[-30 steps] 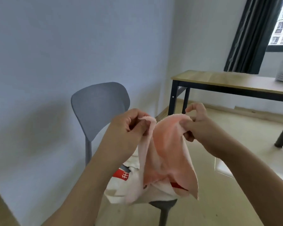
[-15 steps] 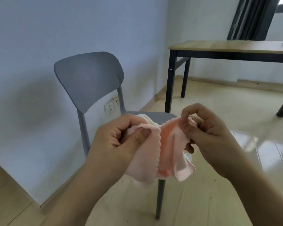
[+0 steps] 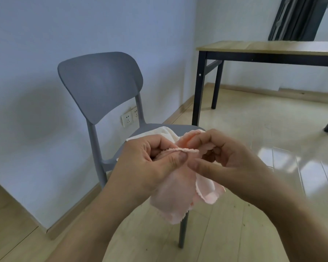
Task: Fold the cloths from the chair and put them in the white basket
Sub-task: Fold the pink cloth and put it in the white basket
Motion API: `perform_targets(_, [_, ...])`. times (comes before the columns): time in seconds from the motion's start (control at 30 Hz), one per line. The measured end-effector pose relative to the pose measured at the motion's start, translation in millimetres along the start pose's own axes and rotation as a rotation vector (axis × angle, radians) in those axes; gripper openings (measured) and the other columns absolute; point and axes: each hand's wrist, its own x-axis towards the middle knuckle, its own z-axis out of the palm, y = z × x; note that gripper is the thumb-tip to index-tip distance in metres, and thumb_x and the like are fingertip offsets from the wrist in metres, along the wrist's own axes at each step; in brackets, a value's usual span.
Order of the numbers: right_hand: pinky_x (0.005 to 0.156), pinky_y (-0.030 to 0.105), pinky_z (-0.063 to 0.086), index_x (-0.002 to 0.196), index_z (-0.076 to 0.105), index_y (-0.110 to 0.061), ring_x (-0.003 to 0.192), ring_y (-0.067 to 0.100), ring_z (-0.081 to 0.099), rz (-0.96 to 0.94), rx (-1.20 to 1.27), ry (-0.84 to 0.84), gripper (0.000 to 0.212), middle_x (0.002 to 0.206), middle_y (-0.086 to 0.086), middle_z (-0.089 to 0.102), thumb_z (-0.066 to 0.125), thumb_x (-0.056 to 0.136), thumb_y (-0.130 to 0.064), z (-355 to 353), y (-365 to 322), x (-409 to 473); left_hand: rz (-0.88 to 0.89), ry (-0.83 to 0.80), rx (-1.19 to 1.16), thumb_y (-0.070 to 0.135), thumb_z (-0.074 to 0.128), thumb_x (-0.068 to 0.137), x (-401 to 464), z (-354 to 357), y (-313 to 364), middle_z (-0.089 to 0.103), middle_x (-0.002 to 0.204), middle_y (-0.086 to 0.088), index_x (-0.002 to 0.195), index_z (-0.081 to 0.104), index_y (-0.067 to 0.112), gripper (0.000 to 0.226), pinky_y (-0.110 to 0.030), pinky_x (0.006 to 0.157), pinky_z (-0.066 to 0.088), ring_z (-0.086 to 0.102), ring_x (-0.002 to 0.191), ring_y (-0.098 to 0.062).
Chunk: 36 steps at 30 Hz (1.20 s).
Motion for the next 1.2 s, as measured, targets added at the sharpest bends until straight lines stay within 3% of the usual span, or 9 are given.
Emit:
perform_targets(0.17, [0.075,0.035,0.055,0.077,0.066,-0.026,0.082,0.02,0.064,-0.076,-0.034,0.103,0.007,0.086,-0.003,0.068,0.063,0.083,-0.023,-0.1,-0.2,1.1,-0.007,-0.126,0.096,0.045,0.068,0.075,-5.3,-1.8,1.4,0.067,0.067,0.008,0.076,0.069,0.025,0.019,-0.017,0.056,0.048,0.064,0.064,-0.008])
perform_targets(0.27, [0.055,0.016,0.044,0.068,0.058,-0.019,0.058,0.004,0.049,-0.081,-0.073,0.179,0.022,0.063,-0.008,0.055,0.056,0.086,-0.007,-12.7,-3.4,0.8,0.101,-0.2,0.681,0.051,0.053,0.088,-10.0,-9.1,-0.7,0.058,0.065,0.017,0.077,0.054,0.038,0.017,-0.01,0.048,0.037,0.055,0.059,0.002])
perform_targets(0.37, [0.05,0.017,0.034,0.066,0.054,-0.009,0.053,0.005,0.038,-0.088,-0.167,0.224,0.013,0.056,-0.003,0.041,0.054,0.079,-0.01,-23.6,-13.3,0.7,0.27,-0.053,0.901,0.034,0.045,0.093,-5.2,-14.7,7.7,0.051,0.066,0.019,0.073,0.048,0.032,0.02,-0.012,0.051,0.033,0.05,0.064,-0.007])
perform_targets(0.53, [0.053,0.019,0.039,0.068,0.053,-0.014,0.062,0.014,0.045,-0.219,-0.454,0.297,0.014,0.064,-0.003,0.049,0.05,0.081,-0.018,-38.1,-48.7,3.1,0.473,0.092,1.09,0.027,0.039,0.086,13.1,-27.5,53.2,0.064,0.088,-0.001,0.07,0.061,0.013,0.03,-0.028,0.059,0.039,0.055,0.072,-0.022])
perform_targets(0.67, [0.059,0.022,0.044,0.073,0.053,-0.021,0.07,0.013,0.049,-0.352,-0.607,0.333,0.012,0.073,-0.01,0.051,0.049,0.084,-0.022,-53.7,-87.2,3.4,0.542,0.225,1.189,0.026,0.048,0.085,13.1,-41.9,110.0,0.058,0.104,-0.002,0.069,0.069,0.015,0.028,-0.027,0.047,0.04,0.056,0.085,-0.022])
perform_targets(0.77, [0.055,0.025,0.039,0.071,0.05,-0.019,0.066,0.016,0.047,-0.435,-0.568,0.363,0.011,0.071,-0.006,0.049,0.046,0.08,-0.025,-60.0,-116.6,1.6,0.531,0.251,1.208,0.031,0.041,0.097,8.2,-47.3,147.6,0.044,0.125,0.009,0.089,0.072,0.028,0.033,-0.027,0.059,0.039,0.045,0.104,-0.012])
perform_targets(0.83, [0.052,0.02,0.035,0.067,0.049,-0.015,0.06,0.011,0.044,-0.436,-0.46,0.406,0.013,0.065,-0.005,0.047,0.047,0.079,-0.021,-59.5,-131.4,1.8,0.475,0.184,1.229,0.038,0.035,0.099,9.1,-51.9,164.4,0.052,0.116,0.015,0.096,0.069,0.031,0.034,-0.025,0.067,0.04,0.045,0.098,-0.007])
perform_targets(0.97, [0.052,0.016,0.034,0.068,0.054,-0.008,0.055,0.006,0.041,-0.294,-0.175,0.47,0.017,0.062,0.004,0.048,0.051,0.085,-0.004,-58.1,-145.6,2.6,0.467,0.151,1.104,0.039,0.04,0.096,6.7,-53.6,180.6,0.054,0.07,0.004,0.068,0.058,0.018,0.04,-0.025,0.058,0.037,0.044,0.069,-0.009])
perform_targets(1.2, [0.056,0.024,0.038,0.073,0.062,0.001,0.06,0.014,0.046,-0.237,-0.065,0.537,0.012,0.076,0.021,0.059,0.057,0.075,-0.009,-56.1,-152.6,-5.0,0.473,0.217,1.198,0.052,0.04,0.094,-5.2,-53.2,185.0,0.06,0.079,0.009,0.083,0.068,0.028,0.038,-0.03,0.088,0.033,0.037,0.087,-0.013])
